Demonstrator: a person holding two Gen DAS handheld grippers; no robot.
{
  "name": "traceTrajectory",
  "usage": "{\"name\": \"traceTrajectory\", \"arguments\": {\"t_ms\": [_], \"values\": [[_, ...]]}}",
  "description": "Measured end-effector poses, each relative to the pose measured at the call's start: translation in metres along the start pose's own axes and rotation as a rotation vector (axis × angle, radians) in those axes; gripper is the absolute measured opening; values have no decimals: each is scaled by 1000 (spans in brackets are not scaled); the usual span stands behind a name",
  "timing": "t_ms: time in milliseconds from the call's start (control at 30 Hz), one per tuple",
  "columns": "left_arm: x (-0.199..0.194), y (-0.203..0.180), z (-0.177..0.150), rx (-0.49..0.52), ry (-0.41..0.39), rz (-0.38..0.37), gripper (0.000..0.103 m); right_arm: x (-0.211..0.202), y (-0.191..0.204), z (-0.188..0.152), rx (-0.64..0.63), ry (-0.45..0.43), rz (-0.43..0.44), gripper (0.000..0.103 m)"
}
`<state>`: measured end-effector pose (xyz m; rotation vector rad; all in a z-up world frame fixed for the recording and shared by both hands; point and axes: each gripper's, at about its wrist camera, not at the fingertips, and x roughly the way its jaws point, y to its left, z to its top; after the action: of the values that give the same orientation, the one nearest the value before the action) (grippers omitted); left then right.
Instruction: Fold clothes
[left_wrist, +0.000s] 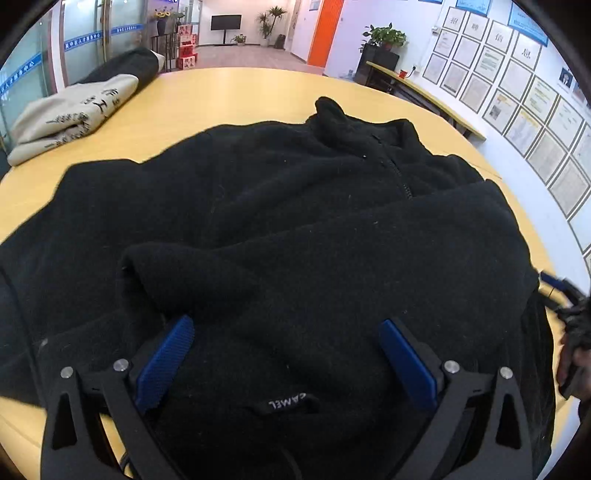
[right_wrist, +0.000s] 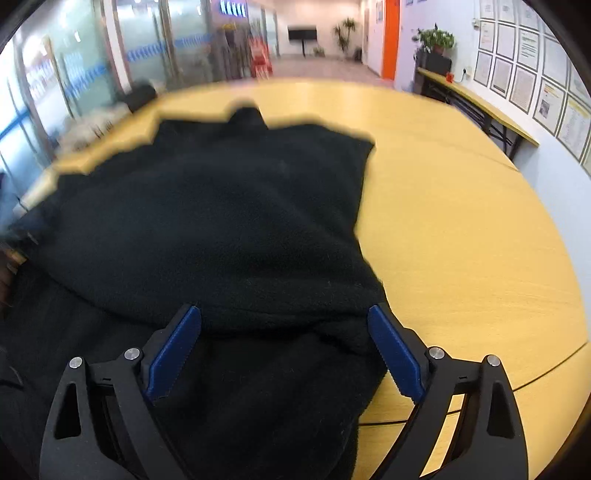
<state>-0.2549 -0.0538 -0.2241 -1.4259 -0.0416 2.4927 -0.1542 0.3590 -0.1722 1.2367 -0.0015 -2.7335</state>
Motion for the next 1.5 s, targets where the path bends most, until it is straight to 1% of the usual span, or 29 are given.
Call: {"name": "traceTrajectory", "arguments": {"t_ms": [67,100,167,233,267,300,367,467,533,600,667,733,800,900,933,967,1000,1033,1067,1100,1133,1200,1233,1267,1367,1400,1433,1467,1500], "values": [[-17,6,0,-21,-56,-11,103,-26,2,11,-4,-74,42,100],[-15,13,-3,-33,-38,-1,103,-32,3,14,-2,-88,65,101],[-6,26,-11,-59,15,24,102,-40,8,19,6,-94,111,101],[-9,25,-18,1,1,44,103,-44,14,22,16,-87,152,101],[-13,24,-20,8,3,39,103,-45,20,26,17,-91,161,101],[-21,24,-22,5,-12,26,103,-47,29,31,19,-101,185,101],[-43,29,-27,-2,-60,0,103,-48,47,42,12,-117,240,103],[-75,44,-34,-35,-93,-17,103,-5,101,73,-57,-100,326,103],[-103,62,-44,-59,-115,-27,103,39,157,92,-118,-48,353,103],[-140,85,-53,-63,-147,-7,103,78,205,105,-139,-2,393,102],[-166,111,-63,-79,-174,21,103,108,254,109,-160,23,414,96],[-187,140,-72,-109,-175,60,103,136,297,108,-225,45,405,95],[-203,172,-82,-155,-168,105,103,154,329,101,-298,77,379,94],[-218,228,-95,-261,-169,162,103,148,359,83,-408,50,306,92],[-219,247,-98,-308,-167,167,103,147,369,77,-444,41,282,84],[-217,266,-101,-376,-165,152,103,141,375,74,-459,26,272,80],[-215,285,-105,-448,-162,133,103,126,369,79,-414,-3,303,80],[-213,305,-108,-519,-160,114,103,111,363,83,-370,-32,333,84],[-210,325,-112,-591,-157,95,103,95,356,88,-323,-68,361,95],[-203,344,-115,-667,-153,83,103,75,347,92,-273,-123,382,100],[-194,363,-118,-744,-148,72,103,57,340,96,-230,-171,400,103],[-174,398,-121,-868,-124,80,103,41,335,99,-199,-202,403,103],[-167,409,-122,-900,-105,90,103,38,334,98,-184,-199,403,103],[-159,417,-120,-908,-108,101,102,35,333,98,-169,-194,405,103],[-146,431,-110,-890,-114,144,102,30,334,89,-149,-175,417,103],[-146,433,-108,-900,-123,140,101,29,336,85,-147,-171,419,103],[-146,434,-107,-914,-134,132,96,28,337,81,-144,-167,423,103],[-147,436,-107,-928,-151,124,87,26,337,78,-139,-166,431,103],[-147,438,-110,-942,-162,109,85,24,338,75,-129,-163,440,103]]}}
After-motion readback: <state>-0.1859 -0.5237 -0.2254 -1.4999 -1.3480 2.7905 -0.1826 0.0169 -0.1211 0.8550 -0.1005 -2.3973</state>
